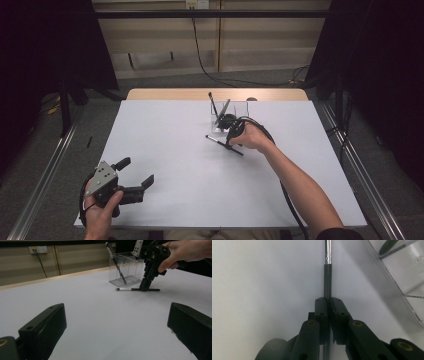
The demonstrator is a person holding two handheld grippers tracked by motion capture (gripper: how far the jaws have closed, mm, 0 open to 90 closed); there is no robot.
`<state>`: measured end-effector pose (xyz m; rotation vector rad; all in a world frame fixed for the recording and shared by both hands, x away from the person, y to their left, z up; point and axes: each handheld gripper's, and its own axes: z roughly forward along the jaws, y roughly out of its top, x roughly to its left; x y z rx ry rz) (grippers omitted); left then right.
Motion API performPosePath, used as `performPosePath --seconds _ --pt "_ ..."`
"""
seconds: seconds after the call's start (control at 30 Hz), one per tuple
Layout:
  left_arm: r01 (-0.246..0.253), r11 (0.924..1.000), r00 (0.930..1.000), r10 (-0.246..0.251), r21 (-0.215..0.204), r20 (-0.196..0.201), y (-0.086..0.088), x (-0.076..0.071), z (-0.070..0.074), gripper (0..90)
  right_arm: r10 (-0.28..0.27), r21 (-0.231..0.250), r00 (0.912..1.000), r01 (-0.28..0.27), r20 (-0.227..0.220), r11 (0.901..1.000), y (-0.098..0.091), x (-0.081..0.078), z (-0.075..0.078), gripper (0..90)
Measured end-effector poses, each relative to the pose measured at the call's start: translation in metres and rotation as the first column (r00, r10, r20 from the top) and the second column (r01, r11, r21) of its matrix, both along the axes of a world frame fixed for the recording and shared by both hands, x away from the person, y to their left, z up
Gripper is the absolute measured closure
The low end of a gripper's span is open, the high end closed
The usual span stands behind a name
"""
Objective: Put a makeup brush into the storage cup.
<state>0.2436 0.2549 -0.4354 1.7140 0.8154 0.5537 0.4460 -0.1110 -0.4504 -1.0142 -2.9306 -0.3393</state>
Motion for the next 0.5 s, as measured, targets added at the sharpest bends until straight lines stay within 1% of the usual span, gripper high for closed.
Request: performPosePath --seconds 0.03,0.1,0.17,0.23,0.4,0.5 --pt "-0.001 1.0000 1.0000 0.001 0.000 -0.001 0.000 0.000 0.000 2.3 0.005 0.009 1.0000 -0.005 0.002 0.9999 -0.001 0.001 0.001 84.4" --pt "0.000 1.0000 1.0000 0.000 -0.001 0.000 0.000 0.000 0.000 2.3 -0.006 0.038 1.0000 0.006 0.001 0.9993 -0.004 0.001 0.003 84.4" --pt "0.001 1.0000 1.0000 -0.001 0.002 0.000 0.000 0.000 0.000 2.3 -0.004 0.047 1.0000 0.003 0.005 0.9989 -0.005 0.000 0.005 84.4" --pt "0.001 1.0000 1.0000 -0.001 0.002 0.000 0.000 0.000 0.000 2.3 -0.007 0.066 1.0000 0.007 0.002 0.9978 -0.006 -0.002 0.008 84.4" --pt "-0.001 1.0000 1.0000 0.001 0.002 0.001 0.000 0.000 0.000 2.3 -0.001 0.102 0.9999 0.000 0.012 0.9948 -0.009 -0.005 0.015 84.4" --pt "-0.002 1.0000 1.0000 0.002 0.001 0.000 0.000 0.000 0.000 2.3 -0.008 0.127 0.9997 0.005 0.021 0.9919 -0.011 -0.006 0.019 84.4"
